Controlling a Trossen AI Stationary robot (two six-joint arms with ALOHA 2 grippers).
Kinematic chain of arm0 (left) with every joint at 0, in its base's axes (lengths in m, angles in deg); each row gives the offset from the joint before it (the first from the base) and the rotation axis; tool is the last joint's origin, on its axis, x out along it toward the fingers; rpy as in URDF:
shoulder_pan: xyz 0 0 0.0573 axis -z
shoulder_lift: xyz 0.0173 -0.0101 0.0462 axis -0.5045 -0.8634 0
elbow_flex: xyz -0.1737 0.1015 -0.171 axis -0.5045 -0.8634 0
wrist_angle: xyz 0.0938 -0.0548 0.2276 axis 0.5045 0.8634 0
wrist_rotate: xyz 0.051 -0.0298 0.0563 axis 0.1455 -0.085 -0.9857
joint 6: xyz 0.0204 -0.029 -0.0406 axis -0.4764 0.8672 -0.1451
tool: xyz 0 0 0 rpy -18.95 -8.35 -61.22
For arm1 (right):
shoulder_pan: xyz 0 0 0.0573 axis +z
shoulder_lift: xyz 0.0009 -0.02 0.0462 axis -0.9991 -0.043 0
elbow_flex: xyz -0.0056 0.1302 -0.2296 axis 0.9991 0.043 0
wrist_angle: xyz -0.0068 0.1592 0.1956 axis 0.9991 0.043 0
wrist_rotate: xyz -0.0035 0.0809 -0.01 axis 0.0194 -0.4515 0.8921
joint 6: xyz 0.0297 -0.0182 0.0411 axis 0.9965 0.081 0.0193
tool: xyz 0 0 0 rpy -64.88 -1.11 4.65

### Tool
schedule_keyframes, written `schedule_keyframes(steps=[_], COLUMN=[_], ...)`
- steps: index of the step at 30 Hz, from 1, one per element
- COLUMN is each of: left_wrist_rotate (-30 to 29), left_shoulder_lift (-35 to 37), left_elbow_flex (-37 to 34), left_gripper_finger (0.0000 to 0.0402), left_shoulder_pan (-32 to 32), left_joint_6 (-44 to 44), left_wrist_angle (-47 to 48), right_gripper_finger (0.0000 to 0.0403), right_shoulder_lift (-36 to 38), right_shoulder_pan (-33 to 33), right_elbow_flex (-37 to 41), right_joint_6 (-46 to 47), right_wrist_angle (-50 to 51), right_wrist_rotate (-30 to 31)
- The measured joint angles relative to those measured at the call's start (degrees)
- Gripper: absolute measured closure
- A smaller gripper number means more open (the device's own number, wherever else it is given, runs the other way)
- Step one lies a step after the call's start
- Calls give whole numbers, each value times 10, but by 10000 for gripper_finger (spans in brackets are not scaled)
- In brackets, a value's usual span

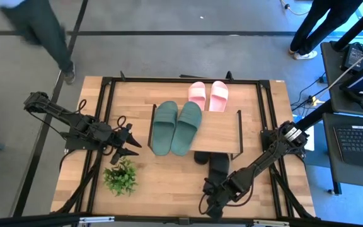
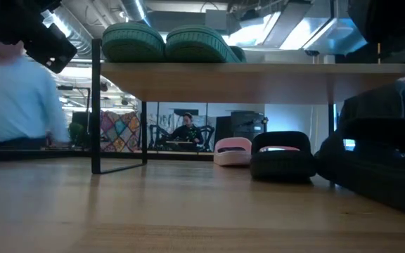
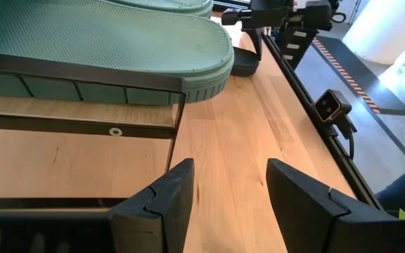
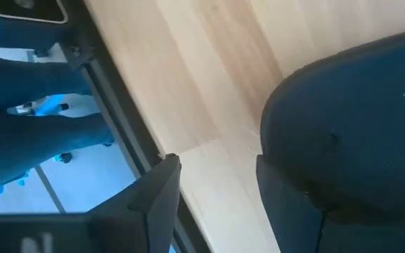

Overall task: Pick and place slides into the shelf
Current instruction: Put the right black slipper under the shelf

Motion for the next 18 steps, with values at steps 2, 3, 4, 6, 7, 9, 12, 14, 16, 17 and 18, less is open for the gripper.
schedule_keyframes(steps=[2,3,4,6,7,9,12,14,16,17,18], left_wrist_rotate=[0,0,0,0,0,0,0,0,0,0,0], left_shoulder_lift=[0,0,0,0,0,0,0,0,0,0,0], left_elbow_flex=[0,0,0,0,0,0,0,0,0,0,0], left_gripper_finger=[231,231,231,231,231,231,231,231,231,231,231], left_shoulder_pan=[0,0,0,0,0,0,0,0,0,0,0], left_joint_6=[0,0,0,0,0,0,0,0,0,0,0], left_wrist_angle=[0,0,0,0,0,0,0,0,0,0,0], right_gripper_finger=[212,212,212,212,212,212,212,212,212,212,212], right_shoulder_lift=[0,0,0,0,0,0,0,1,1,1,1], right_shoulder_pan=[-3,-5,-7,-12,-14,-18,-24,-26,-29,-31,-32], right_elbow_flex=[0,0,0,0,0,0,-1,-2,-1,-2,-1], right_joint_6=[0,0,0,-2,-2,-2,-3,-3,-4,-5,-10], right_wrist_angle=[7,10,11,12,14,21,46,58,69,71,77], right_wrist_rotate=[2,2,2,2,3,2,3,4,4,3,3])
